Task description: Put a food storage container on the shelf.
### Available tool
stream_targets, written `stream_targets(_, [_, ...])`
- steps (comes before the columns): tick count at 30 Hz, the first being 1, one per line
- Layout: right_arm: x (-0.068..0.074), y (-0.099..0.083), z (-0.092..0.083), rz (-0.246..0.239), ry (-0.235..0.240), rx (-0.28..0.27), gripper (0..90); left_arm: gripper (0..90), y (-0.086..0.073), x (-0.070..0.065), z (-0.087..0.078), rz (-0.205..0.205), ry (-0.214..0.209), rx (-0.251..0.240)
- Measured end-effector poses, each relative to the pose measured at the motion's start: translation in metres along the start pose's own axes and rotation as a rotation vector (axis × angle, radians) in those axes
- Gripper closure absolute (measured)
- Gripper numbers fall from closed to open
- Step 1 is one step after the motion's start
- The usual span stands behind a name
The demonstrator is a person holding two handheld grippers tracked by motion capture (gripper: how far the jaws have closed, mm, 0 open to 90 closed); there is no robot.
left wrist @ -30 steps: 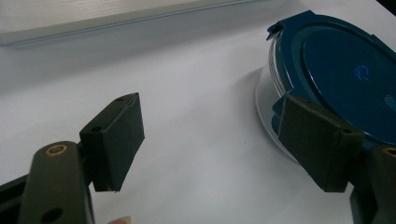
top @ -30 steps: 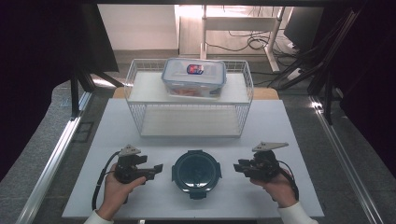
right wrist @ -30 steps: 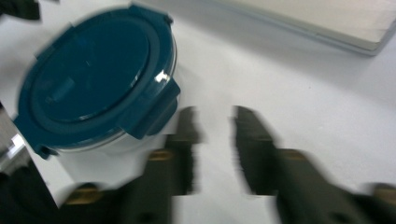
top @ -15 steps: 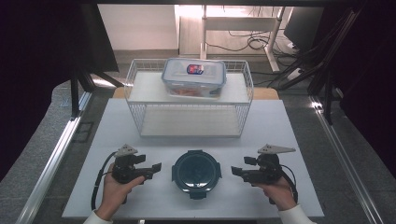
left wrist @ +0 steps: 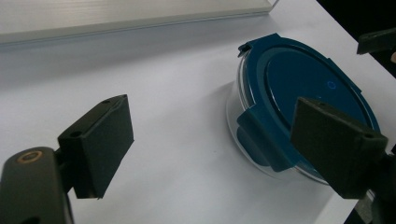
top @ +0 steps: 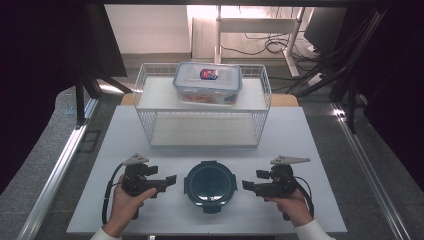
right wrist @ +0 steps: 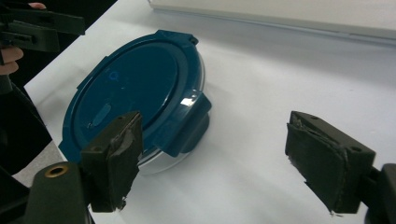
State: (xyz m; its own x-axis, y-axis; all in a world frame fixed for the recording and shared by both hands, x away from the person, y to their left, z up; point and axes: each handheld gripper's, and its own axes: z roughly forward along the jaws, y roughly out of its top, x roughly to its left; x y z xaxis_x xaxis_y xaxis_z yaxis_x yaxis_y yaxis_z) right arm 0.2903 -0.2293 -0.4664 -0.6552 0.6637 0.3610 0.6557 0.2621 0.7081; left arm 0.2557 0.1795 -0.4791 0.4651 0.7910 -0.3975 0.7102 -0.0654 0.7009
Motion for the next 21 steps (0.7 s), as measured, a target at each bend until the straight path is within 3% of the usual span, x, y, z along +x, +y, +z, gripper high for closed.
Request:
stream_targets(4, [0.003,0.002,0.009,0.003,0.025,0.006,17.0,7.8,0.005,-0.003,0.006,-0.037,-0.043,0.033])
stream_targets(8, [0.004,0.005,0.02,0.04,0.044,0.033,15.1,6.7,0.01,-0.005,0.015,-0.051,-0.066,0.06])
stream_targets(13, [0.002,0.008,0.032,0.098,0.049,0.062,14.0,6.2,0.015,-0.002,0.027,-0.133,-0.14,0.089])
stream_targets(19, [0.0,0.009,0.043,0.152,0.094,0.074,14.0,6.2,0.011,-0.006,0.035,-0.162,-0.179,0.117])
stream_targets(21, [0.0,0.008,0.046,0.163,0.107,0.08,13.9,7.6,0.007,-0.006,0.039,-0.192,-0.22,0.127])
